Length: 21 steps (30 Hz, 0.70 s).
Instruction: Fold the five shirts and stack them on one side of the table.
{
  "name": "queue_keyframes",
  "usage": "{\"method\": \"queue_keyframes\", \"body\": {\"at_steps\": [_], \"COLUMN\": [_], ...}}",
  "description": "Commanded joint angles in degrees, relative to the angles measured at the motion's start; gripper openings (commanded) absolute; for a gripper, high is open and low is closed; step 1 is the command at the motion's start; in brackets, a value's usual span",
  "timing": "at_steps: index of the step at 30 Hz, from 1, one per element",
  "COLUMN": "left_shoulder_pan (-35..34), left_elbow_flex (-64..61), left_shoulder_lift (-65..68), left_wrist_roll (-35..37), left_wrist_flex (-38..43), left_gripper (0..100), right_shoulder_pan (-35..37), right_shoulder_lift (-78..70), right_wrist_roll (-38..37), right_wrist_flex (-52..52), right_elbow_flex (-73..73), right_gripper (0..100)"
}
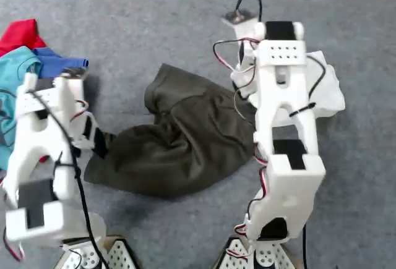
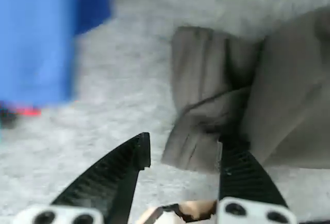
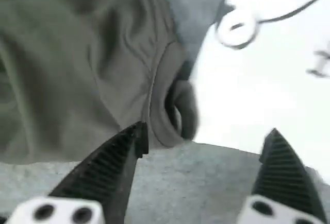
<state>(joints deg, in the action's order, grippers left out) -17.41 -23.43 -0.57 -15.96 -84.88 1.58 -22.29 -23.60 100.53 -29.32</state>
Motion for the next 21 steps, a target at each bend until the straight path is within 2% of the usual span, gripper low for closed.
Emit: {"method": "queue_keyframes", "body": {"at_steps": [1,4,8,12,16,21], "left_shoulder_pan": [4.35,7.87,7.96,2.07,-4.09,-13.49], "left_elbow_flex": [2.59,2.86,2.15,1.71,-0.48,-3.21], "left_shoulder_lift": [5.71,11.08,14.68,11.16,4.75,-3.34], "left_wrist_roll": [0.53,0.53,1.32,1.76,-2.99,-9.23], "left_wrist_flex": [-0.35,-0.35,2.11,1.85,-1.93,-7.03], "left_gripper": [14,2,3,3,3,3], "right_shoulder_pan": [2.9,8.09,13.71,17.67,19.25,19.25], "right_shoulder_lift": [2.95,-1.89,-11.74,-23.78,-36.88,-50.33], "right_wrist_roll": [-0.35,0.62,6.07,9.67,11.25,11.25], "right_wrist_flex": [-3.6,-6.42,-10.46,-13.36,-16.35,-13.45], "right_elbow_flex": [-7.16,-10.86,-17.36,-26.86,-38.55,-52.88], "right_gripper": [33.4,27.2,21.7,27.2,32.7,24.7]}}
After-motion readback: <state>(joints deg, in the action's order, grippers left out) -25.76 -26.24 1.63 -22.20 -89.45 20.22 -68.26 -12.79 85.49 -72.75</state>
